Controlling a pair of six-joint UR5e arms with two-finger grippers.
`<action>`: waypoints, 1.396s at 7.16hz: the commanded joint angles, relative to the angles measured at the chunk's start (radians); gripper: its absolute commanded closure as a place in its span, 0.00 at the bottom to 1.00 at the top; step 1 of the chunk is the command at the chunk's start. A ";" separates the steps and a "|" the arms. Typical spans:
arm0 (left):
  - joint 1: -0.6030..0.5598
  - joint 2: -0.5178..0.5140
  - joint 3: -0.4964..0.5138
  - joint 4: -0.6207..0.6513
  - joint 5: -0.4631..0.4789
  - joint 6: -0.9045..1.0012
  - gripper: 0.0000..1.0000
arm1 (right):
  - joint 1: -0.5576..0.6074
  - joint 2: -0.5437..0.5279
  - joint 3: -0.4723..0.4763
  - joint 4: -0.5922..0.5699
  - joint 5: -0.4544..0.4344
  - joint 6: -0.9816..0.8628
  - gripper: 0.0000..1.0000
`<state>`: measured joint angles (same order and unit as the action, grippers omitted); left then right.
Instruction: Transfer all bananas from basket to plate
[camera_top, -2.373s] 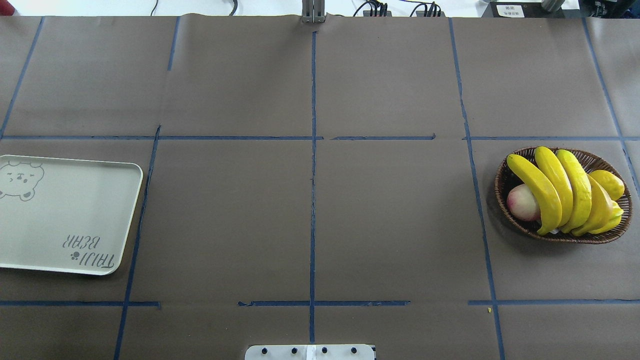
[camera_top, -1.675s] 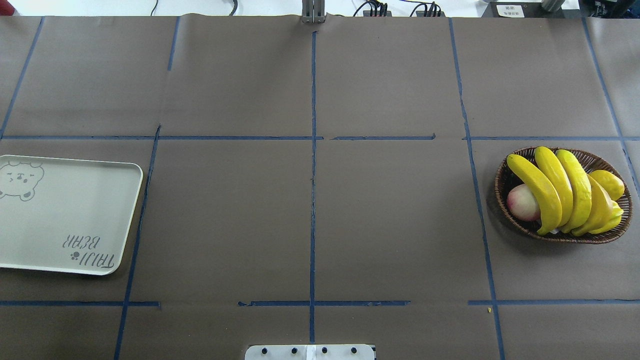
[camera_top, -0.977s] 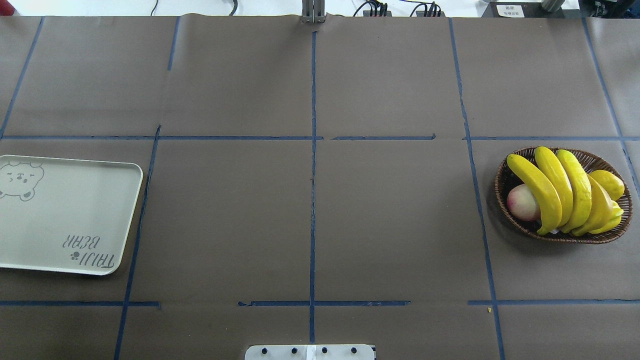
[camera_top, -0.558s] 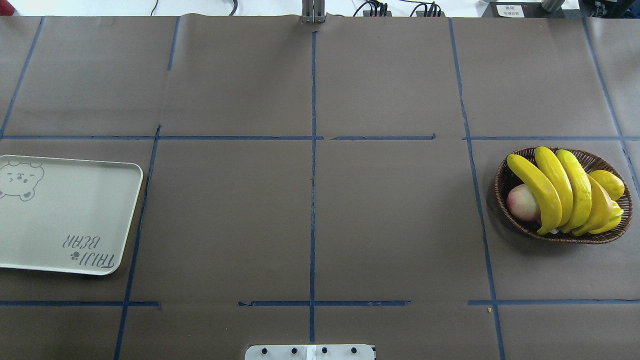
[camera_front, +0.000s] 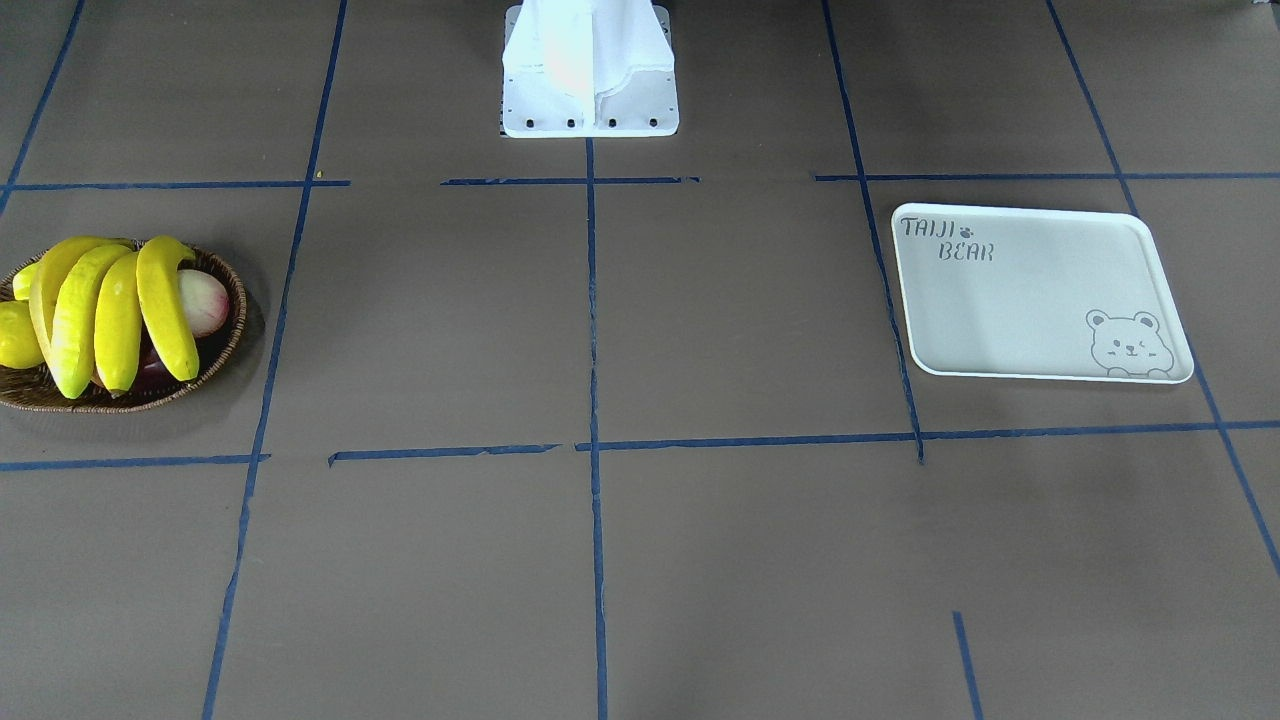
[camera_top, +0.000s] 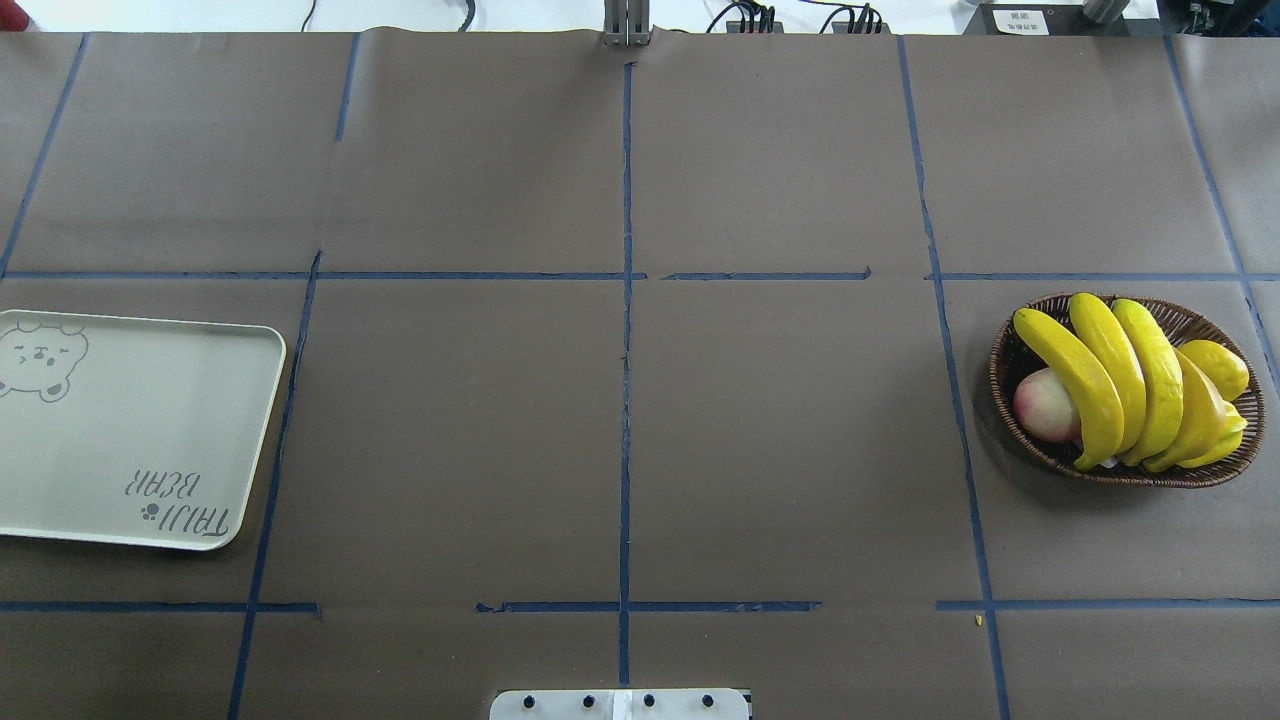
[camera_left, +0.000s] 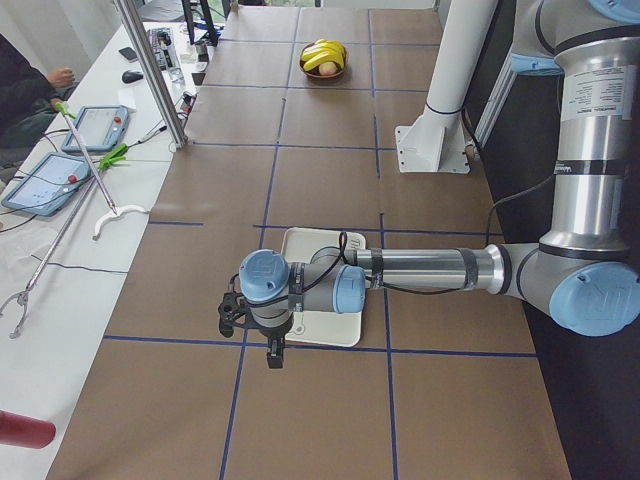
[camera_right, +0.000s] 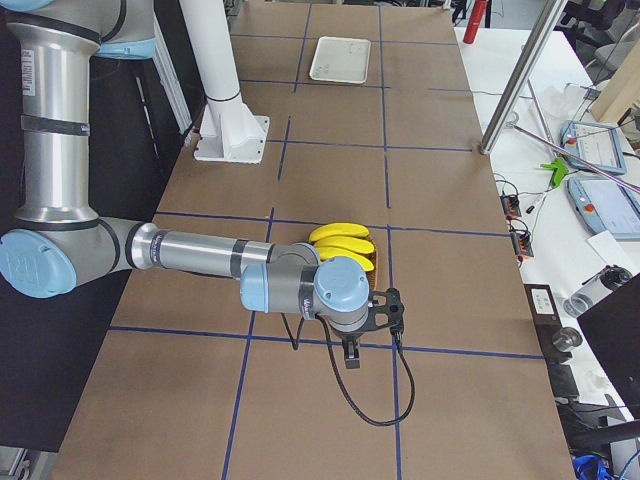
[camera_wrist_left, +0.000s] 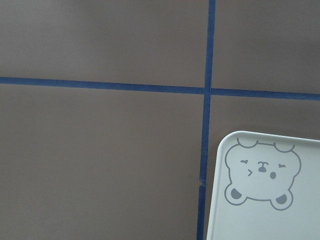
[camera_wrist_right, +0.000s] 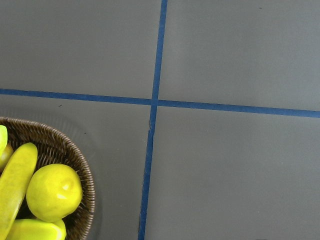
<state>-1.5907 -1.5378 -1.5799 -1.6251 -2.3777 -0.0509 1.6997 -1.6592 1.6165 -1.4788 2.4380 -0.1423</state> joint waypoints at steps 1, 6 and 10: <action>0.000 -0.007 -0.027 0.001 -0.002 -0.004 0.00 | -0.014 0.034 0.025 -0.001 -0.007 -0.002 0.00; -0.002 -0.012 -0.069 -0.001 -0.054 -0.004 0.00 | -0.202 0.111 0.086 0.003 0.061 0.205 0.00; 0.000 -0.012 -0.068 -0.002 -0.052 -0.063 0.00 | -0.438 0.149 0.328 0.002 -0.068 0.651 0.00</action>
<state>-1.5912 -1.5493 -1.6451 -1.6271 -2.4298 -0.0991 1.3363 -1.5368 1.8700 -1.4760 2.3919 0.3793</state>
